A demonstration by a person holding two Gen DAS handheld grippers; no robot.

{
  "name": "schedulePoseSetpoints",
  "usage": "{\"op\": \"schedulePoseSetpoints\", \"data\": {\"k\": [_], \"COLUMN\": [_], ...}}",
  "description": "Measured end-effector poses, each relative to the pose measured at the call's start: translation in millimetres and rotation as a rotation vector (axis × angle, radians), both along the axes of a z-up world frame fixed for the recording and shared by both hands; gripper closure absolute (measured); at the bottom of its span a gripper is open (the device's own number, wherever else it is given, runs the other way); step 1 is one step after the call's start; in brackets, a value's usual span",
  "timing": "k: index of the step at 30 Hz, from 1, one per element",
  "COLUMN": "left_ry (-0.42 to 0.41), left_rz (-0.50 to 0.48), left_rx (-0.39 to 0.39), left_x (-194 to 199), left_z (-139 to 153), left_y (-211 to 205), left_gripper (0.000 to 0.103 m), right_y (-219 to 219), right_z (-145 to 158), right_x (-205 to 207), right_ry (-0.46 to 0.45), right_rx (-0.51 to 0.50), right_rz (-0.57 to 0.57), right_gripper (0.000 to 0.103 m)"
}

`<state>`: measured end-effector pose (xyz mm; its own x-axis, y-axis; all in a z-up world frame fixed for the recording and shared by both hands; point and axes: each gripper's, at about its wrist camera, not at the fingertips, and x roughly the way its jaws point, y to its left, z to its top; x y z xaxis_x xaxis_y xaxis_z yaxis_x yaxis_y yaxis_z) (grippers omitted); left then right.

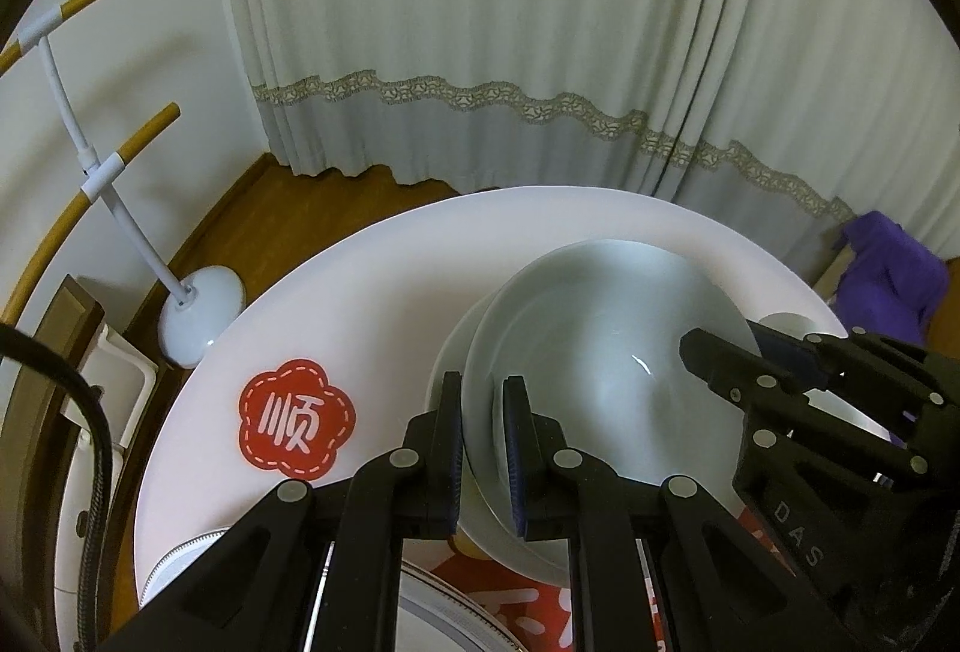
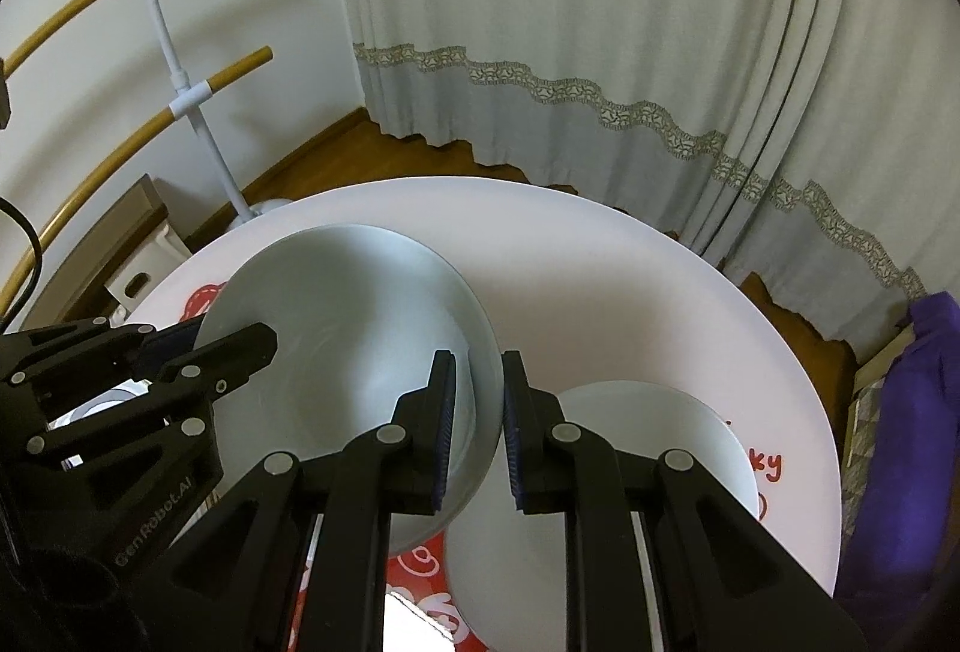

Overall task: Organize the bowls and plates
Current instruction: 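Lower the held bowl into the other white bowl with both grippers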

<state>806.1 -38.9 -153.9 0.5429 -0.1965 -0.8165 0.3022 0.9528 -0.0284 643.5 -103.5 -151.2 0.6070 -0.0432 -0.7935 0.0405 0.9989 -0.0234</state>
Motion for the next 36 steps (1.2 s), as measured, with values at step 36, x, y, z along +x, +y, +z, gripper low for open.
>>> {"op": "schedulePoseSetpoints", "data": {"k": [36], "left_ry": [-0.041], "left_rz": [0.025], "left_rx": [0.035], "left_x": [-34], "left_z": [23], "left_y": [8], "left_gripper": [0.090], "right_y": [-8], "right_z": [2], "right_x": [-12], "right_ry": [-0.008], "right_rx": [0.041], "right_rz": [0.001], "right_gripper": [0.088]}}
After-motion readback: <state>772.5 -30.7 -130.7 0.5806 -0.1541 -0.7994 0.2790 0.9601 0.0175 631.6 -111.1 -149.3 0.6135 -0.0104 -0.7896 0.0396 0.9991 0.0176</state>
